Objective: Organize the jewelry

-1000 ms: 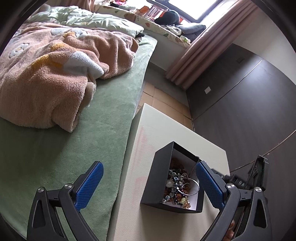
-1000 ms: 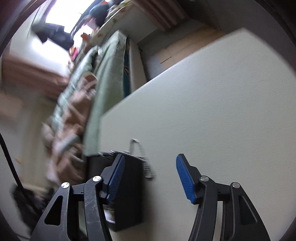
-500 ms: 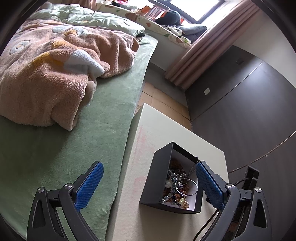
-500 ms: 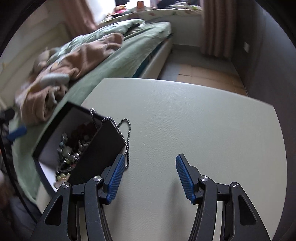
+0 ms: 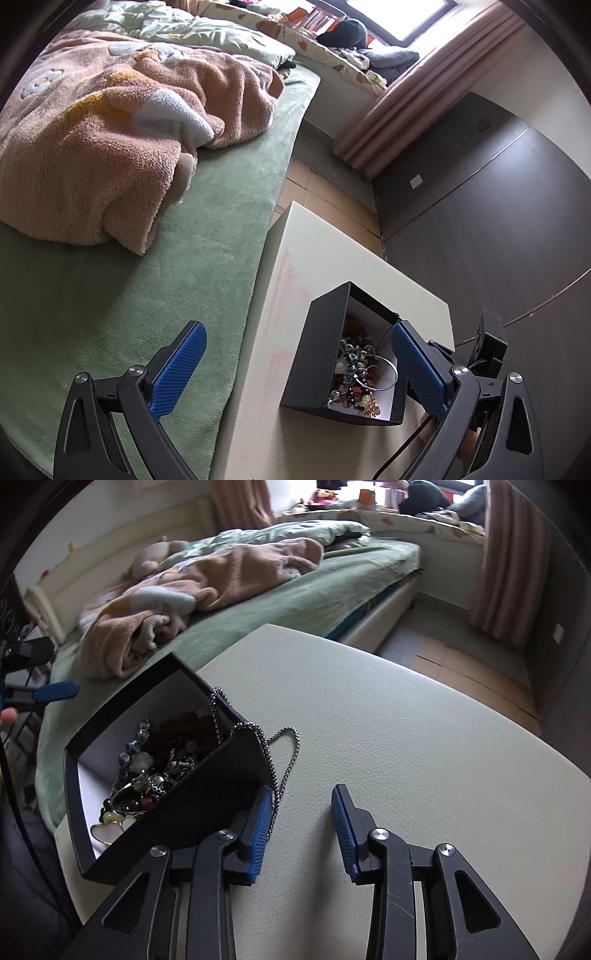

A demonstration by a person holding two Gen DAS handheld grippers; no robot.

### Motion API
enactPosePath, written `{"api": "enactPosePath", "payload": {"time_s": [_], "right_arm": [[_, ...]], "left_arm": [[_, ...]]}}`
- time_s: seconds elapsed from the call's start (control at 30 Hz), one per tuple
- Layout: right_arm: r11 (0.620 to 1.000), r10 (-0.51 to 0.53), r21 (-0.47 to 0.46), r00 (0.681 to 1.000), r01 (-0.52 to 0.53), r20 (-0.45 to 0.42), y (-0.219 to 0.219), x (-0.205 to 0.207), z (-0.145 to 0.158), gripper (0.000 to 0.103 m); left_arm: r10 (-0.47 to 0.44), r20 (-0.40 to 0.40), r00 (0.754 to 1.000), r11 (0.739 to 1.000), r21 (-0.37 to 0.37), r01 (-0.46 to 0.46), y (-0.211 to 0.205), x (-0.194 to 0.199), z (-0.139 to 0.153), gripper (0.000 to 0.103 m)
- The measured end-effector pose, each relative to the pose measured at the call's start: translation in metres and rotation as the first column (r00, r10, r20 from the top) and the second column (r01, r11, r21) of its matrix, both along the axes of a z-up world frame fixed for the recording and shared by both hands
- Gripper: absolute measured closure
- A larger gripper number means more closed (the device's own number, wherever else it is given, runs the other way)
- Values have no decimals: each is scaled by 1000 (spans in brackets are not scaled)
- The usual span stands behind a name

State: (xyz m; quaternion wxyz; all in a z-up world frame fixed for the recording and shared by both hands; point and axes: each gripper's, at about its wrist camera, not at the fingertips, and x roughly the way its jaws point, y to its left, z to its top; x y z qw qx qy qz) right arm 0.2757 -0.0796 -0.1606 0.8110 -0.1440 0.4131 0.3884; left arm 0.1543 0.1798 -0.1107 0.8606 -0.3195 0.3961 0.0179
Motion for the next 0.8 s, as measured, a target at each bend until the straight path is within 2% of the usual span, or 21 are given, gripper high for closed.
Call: {"api": "enactPosePath", "payload": {"time_s": [0.1, 0.17, 0.23, 0.3, 0.47, 0.67, 0.8], "right_arm": [[1000, 28, 2, 1000, -28, 2, 3, 2, -1, 68], [999, 44, -13, 999, -44, 14, 6, 2, 0, 73], [998, 57, -11, 998, -57, 15, 10, 3, 0, 88], [998, 57, -12, 998, -57, 9, 15, 2, 0, 96], [998, 34, -61, 999, -31, 41, 21, -1, 6, 99], [995, -89, 47, 989, 84, 115, -4, -3, 56, 99], [987, -127, 121, 976, 107, 175, -9, -19, 96, 99]], "left_arm": [[-7, 2, 1000, 1000, 12, 7, -3, 2, 1, 3], [-20, 1, 1000, 999, 28, 20, -7, 3, 3, 3], [-44, 4, 999, 998, 50, 43, -14, 5, 4, 3], [-65, 13, 998, 996, 67, 64, -20, 5, 7, 3], [-76, 22, 997, 993, 90, 74, -27, 5, 11, 0], [-49, 47, 998, 996, 80, 45, -22, -1, 15, 0], [-32, 59, 998, 997, 76, 27, -18, -4, 18, 0]]}}
